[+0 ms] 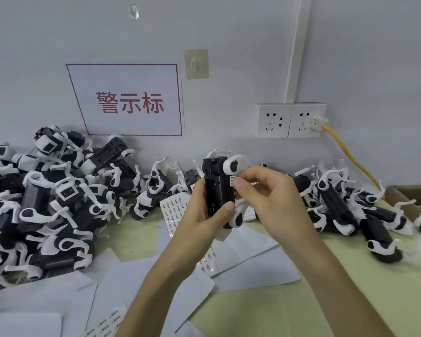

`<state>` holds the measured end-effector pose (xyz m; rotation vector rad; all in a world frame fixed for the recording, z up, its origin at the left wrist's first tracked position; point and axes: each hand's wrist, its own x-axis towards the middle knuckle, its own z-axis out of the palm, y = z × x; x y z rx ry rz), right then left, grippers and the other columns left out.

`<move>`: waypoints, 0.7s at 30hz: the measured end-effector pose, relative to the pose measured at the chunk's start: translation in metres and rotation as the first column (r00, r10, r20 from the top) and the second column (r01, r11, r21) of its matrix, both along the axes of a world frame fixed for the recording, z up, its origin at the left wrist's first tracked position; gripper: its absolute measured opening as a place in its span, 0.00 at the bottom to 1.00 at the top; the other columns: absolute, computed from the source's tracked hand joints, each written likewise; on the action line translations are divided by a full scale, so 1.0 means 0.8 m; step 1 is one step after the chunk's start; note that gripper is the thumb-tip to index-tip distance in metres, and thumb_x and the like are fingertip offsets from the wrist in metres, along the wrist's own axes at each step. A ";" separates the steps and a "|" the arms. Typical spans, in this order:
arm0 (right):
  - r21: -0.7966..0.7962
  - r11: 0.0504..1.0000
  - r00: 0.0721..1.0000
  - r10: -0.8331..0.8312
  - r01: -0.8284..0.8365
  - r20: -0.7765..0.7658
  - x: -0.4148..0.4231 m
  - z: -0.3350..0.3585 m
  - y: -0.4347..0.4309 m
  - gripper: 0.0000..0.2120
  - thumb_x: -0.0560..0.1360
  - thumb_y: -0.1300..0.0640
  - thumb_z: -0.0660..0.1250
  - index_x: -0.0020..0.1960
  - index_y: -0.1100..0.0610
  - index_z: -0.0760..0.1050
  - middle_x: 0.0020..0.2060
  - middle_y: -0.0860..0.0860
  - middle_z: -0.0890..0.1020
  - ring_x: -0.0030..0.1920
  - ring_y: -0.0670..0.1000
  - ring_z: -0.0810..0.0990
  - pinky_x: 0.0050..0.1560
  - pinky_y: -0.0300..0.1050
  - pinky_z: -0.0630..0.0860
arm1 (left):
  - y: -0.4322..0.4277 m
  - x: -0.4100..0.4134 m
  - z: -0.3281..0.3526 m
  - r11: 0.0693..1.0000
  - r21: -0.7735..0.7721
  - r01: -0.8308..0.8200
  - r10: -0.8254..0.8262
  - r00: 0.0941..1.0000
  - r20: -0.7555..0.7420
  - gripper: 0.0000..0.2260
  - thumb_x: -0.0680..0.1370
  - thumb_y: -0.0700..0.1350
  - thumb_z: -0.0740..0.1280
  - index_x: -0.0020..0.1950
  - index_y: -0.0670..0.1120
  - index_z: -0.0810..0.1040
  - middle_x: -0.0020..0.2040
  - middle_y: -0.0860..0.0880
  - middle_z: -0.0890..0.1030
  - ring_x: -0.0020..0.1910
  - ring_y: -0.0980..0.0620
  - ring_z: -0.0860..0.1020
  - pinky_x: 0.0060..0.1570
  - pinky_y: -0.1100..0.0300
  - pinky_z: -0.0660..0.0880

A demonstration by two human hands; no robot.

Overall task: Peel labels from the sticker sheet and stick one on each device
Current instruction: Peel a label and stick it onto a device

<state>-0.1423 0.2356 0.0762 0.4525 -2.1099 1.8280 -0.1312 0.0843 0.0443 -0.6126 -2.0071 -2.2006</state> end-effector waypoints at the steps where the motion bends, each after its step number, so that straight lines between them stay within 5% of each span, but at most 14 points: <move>1: 0.002 1.000 1.000 -0.005 0.005 0.002 0.000 0.000 -0.001 0.05 0.79 0.58 0.71 0.44 0.52 0.82 0.38 0.47 0.86 0.41 0.51 0.84 0.46 0.44 0.79 | 0.000 0.000 0.000 1.000 -0.002 0.002 -0.002 1.000 -0.004 0.19 0.77 0.45 0.67 0.68 0.50 0.72 0.55 0.55 0.83 0.56 0.56 0.80 0.54 0.63 0.77; 9: 0.019 0.999 1.000 -0.026 0.026 -0.017 0.000 -0.003 -0.004 0.05 0.78 0.58 0.71 0.43 0.52 0.82 0.36 0.43 0.85 0.38 0.43 0.82 0.42 0.33 0.75 | 0.002 0.002 -0.001 1.000 -0.027 -0.008 0.007 1.000 -0.027 0.19 0.77 0.47 0.67 0.67 0.49 0.71 0.49 0.59 0.82 0.50 0.59 0.79 0.50 0.65 0.77; 21: 0.035 0.997 0.996 -0.072 0.074 -0.054 -0.001 -0.005 -0.008 0.06 0.78 0.57 0.71 0.43 0.50 0.81 0.36 0.41 0.84 0.37 0.44 0.82 0.40 0.32 0.74 | 0.004 0.004 0.003 0.997 -0.078 -0.030 0.026 0.999 -0.045 0.18 0.77 0.48 0.66 0.66 0.49 0.69 0.46 0.57 0.81 0.46 0.58 0.79 0.47 0.63 0.76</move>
